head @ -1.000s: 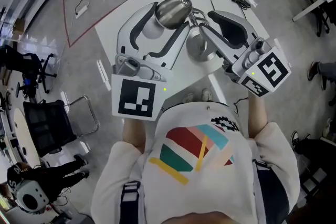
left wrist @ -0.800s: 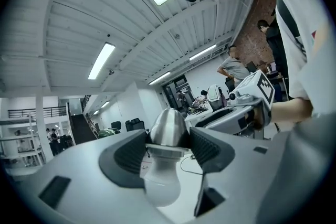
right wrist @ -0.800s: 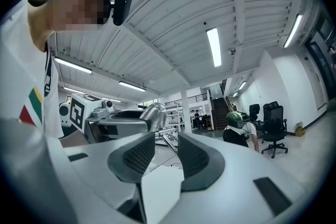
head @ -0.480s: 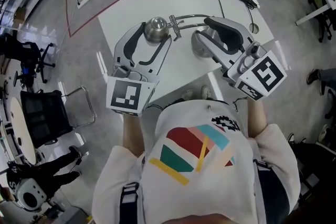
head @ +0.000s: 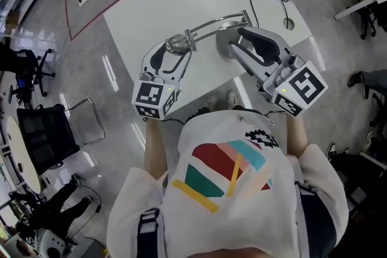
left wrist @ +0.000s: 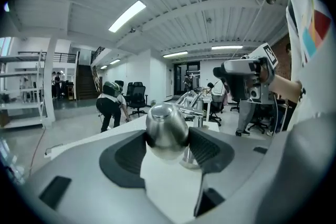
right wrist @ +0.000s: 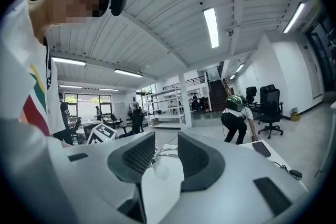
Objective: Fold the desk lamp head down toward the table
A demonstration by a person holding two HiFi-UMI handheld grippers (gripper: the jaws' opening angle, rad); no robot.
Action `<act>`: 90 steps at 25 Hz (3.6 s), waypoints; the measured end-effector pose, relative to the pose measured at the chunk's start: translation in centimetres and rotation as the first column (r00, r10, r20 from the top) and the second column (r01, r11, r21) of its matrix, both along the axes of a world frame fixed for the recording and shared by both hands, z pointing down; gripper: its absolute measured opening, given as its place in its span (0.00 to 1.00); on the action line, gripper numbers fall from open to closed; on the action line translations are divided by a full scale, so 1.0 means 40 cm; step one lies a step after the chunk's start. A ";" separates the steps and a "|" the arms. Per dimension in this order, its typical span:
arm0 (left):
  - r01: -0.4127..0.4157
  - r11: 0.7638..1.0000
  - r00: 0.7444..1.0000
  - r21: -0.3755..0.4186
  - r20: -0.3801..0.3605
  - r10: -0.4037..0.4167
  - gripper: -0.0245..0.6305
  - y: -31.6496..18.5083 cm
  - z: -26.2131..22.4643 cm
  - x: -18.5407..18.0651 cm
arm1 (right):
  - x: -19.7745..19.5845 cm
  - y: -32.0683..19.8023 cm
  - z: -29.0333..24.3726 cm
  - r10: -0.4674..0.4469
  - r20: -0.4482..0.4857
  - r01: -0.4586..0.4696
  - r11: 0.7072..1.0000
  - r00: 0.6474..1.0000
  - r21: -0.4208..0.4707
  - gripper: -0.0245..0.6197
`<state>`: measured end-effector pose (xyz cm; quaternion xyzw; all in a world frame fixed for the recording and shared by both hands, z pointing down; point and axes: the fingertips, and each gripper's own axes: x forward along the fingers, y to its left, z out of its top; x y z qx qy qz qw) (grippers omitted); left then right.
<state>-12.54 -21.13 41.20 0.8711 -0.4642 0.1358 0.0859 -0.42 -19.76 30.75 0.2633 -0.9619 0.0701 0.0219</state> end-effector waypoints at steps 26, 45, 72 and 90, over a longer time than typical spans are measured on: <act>-0.187 0.941 0.975 -0.282 -0.173 0.142 0.50 -0.080 0.316 0.135 | 0.125 0.021 0.129 0.246 -0.127 -0.260 0.960 0.961 -0.104 0.25; -0.272 0.921 0.960 -0.280 -0.145 0.239 0.50 -0.105 0.357 0.185 | 0.173 0.028 0.160 0.356 -0.126 -0.372 0.919 0.926 -0.133 0.25; 0.064 0.984 0.985 0.165 -0.170 -0.035 0.10 -0.102 -0.120 0.061 | 0.113 -0.029 0.007 0.325 0.065 -0.326 0.945 0.943 0.010 0.25; 0.169 0.933 0.962 0.318 -0.259 -0.086 0.10 -0.050 -0.325 0.120 | 0.090 -0.028 0.005 0.282 0.103 -0.287 0.958 0.954 0.030 0.25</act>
